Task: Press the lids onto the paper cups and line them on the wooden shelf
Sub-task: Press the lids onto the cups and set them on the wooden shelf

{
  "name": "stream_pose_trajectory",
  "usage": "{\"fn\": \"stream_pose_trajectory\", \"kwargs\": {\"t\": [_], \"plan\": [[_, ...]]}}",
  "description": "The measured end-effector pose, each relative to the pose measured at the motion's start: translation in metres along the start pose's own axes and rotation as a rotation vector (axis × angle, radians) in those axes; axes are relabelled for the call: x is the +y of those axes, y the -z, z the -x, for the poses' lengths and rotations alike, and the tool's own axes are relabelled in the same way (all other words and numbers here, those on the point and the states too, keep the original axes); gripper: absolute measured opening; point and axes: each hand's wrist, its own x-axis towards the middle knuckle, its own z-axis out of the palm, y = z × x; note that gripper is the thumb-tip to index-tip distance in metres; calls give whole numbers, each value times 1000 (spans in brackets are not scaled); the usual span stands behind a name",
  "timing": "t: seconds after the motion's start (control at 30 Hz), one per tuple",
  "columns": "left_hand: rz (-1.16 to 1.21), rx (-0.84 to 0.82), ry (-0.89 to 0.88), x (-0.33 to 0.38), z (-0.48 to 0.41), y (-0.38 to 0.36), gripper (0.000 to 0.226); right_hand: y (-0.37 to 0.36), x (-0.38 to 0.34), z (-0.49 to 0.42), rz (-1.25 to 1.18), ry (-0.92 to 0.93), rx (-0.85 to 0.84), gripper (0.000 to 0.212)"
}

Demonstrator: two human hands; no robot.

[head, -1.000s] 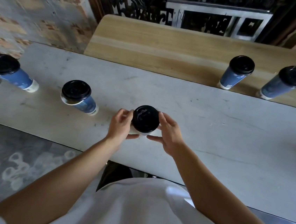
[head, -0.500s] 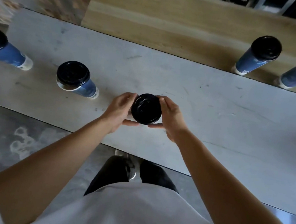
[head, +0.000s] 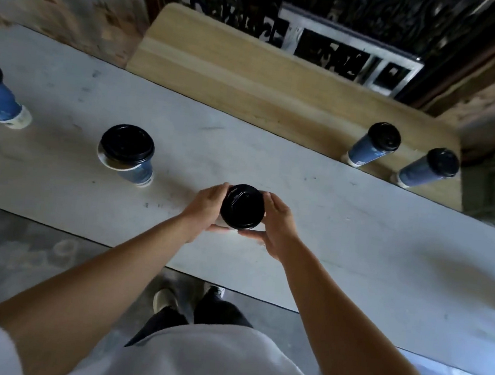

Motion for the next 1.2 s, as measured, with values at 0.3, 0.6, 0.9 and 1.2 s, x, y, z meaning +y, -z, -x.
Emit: {"fn": "stream_pose_trajectory", "kwargs": {"t": [0.3,0.6,0.9,1.2], "plan": [[52,57,170,3,12,17,78,-5,10,17,-176,-78,-97,40],[101,-66,352,18,2,-5,84,47,-14,-9,233,61,-405,56],[267,-28,400,7,-36,-77,78,97,-27,-37,884,221,-121,88],[-1036,595,-300,-34,-88,-46,81,94,-87,-81,1308,222,-22,85]]}}
